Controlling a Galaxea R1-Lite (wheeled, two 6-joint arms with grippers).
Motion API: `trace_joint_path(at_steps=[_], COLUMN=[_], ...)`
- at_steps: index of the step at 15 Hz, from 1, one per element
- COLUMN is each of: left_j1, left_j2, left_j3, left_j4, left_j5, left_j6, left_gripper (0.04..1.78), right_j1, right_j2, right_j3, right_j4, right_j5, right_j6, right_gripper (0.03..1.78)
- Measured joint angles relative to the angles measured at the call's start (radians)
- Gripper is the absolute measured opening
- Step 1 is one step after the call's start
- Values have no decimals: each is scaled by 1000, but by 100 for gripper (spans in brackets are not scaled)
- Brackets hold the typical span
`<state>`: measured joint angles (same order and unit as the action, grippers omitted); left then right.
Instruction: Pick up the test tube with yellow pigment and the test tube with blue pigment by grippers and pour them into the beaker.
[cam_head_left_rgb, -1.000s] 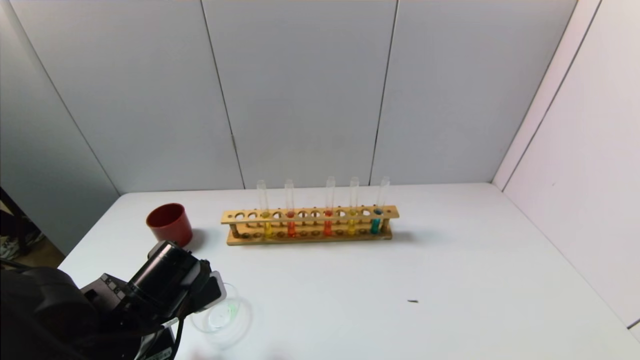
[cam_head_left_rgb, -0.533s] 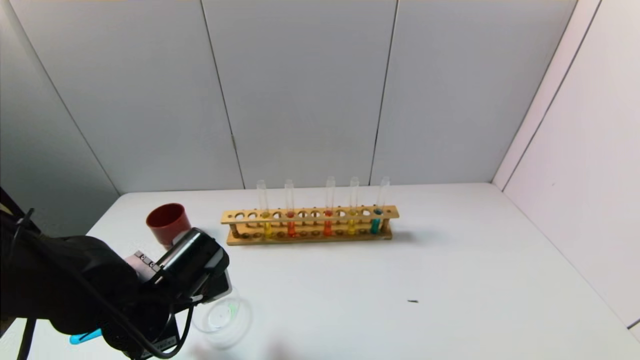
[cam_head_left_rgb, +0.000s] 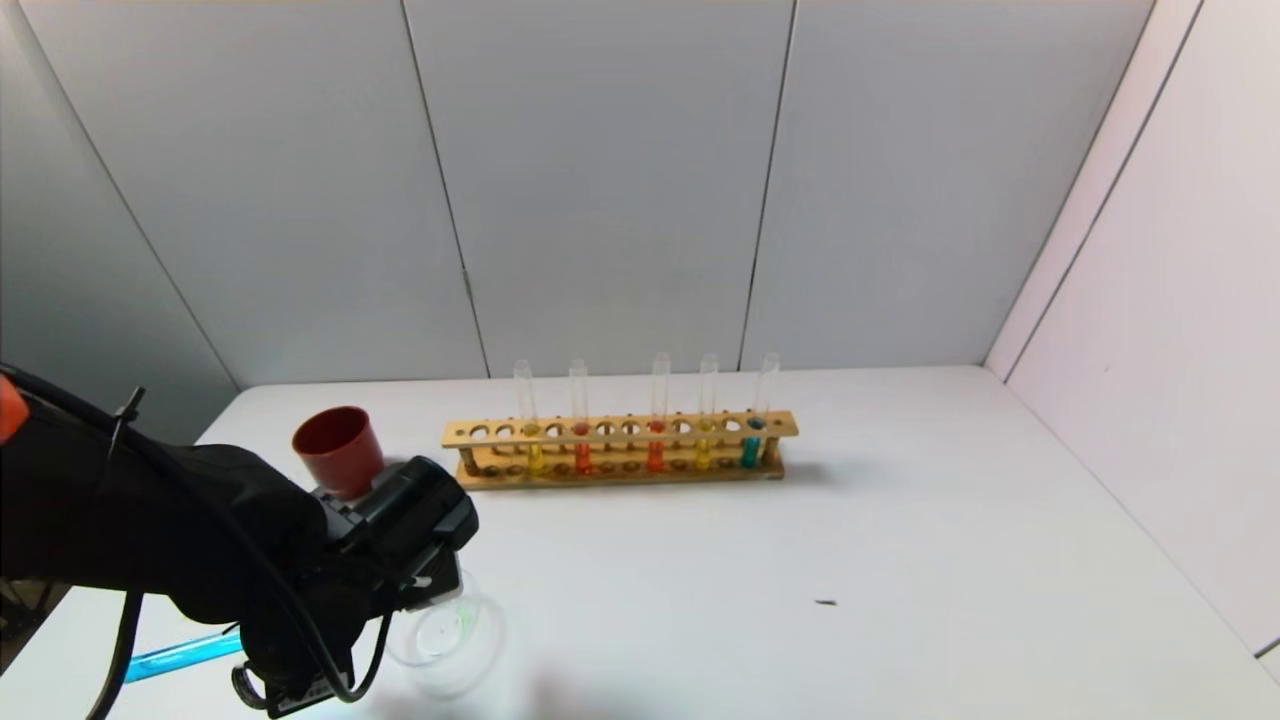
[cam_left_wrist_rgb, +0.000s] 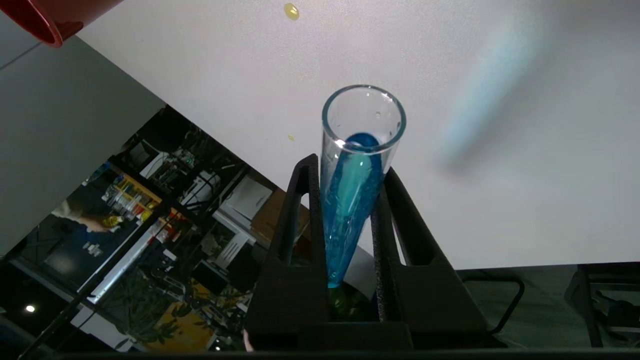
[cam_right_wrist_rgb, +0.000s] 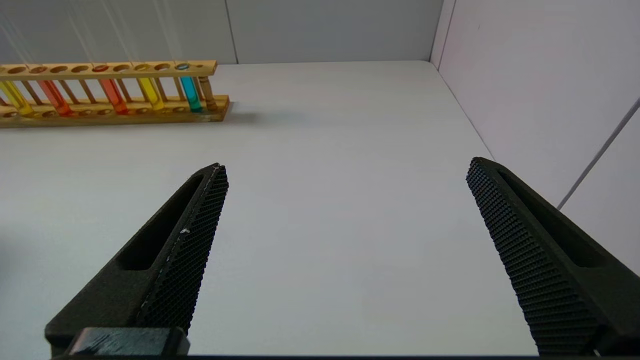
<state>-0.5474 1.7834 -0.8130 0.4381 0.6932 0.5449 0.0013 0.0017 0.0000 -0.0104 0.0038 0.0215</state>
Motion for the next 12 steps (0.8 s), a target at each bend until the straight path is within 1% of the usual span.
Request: trace_joint_path(at_steps=[4,12], left_j1=[-3,-5], left_j2=[22,78], left_j3=[-39,-95], left_j4=[89,94], left_j5=[1,1], left_j6=[0,0], left_gripper=[30,30], right_j1=[0,0], right_j2=[0,0], right_j3=[0,0], right_j4=[0,0], right_j5=[0,0], right_j6=[0,0], right_gripper=[174,174])
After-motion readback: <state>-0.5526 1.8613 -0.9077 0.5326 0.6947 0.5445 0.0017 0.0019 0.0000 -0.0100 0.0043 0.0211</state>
